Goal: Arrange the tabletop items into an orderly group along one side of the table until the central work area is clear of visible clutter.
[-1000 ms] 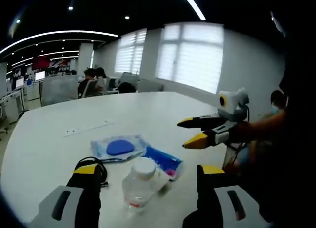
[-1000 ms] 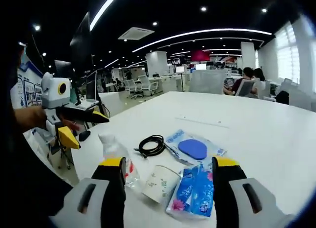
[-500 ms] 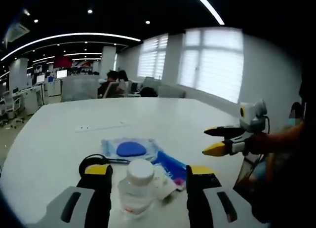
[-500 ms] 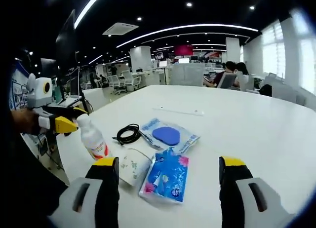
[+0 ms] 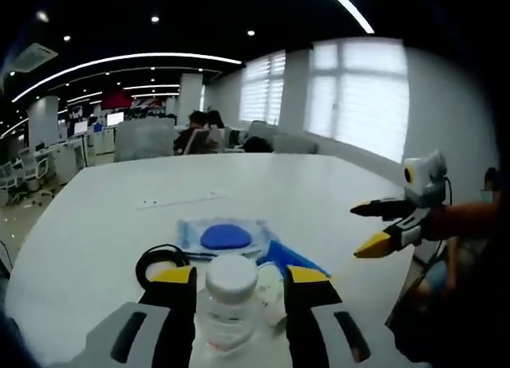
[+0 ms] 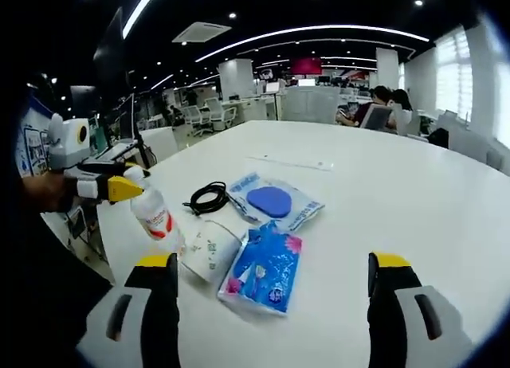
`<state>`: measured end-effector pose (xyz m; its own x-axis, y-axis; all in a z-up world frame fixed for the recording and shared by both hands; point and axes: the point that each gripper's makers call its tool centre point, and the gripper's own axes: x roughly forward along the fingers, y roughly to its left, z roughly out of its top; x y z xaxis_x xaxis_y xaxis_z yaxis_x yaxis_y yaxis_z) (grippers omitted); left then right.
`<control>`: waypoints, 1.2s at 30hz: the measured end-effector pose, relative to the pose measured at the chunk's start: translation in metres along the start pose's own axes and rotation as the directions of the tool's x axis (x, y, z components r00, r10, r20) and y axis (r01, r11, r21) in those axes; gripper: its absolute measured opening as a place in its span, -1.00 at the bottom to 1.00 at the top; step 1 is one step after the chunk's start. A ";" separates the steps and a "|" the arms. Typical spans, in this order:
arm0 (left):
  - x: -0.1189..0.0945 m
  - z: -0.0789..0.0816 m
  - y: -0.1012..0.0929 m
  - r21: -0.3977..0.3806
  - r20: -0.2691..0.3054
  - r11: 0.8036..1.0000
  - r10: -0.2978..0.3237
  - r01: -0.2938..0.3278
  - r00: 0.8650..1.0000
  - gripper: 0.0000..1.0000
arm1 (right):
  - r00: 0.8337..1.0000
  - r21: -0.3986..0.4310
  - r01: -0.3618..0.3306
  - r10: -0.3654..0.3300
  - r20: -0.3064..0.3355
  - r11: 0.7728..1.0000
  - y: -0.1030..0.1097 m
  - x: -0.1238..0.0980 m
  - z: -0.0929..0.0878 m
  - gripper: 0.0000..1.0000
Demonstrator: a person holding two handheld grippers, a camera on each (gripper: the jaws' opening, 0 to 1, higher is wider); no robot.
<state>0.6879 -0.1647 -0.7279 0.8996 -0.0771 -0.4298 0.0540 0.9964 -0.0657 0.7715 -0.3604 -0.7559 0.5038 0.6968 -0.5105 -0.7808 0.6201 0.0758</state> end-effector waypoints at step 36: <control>0.007 0.007 0.009 0.062 0.020 0.998 -0.008 0.007 1.000 -0.62 | 0.999 0.080 0.029 -0.028 -0.020 0.996 -0.011 0.004 -0.016 0.82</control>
<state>0.6972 -0.1563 -0.7255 0.9075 -0.0847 -0.4114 0.0873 0.9961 -0.0125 0.7760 -0.3697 -0.7723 0.5178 0.6722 -0.5292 -0.7337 0.6670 0.1294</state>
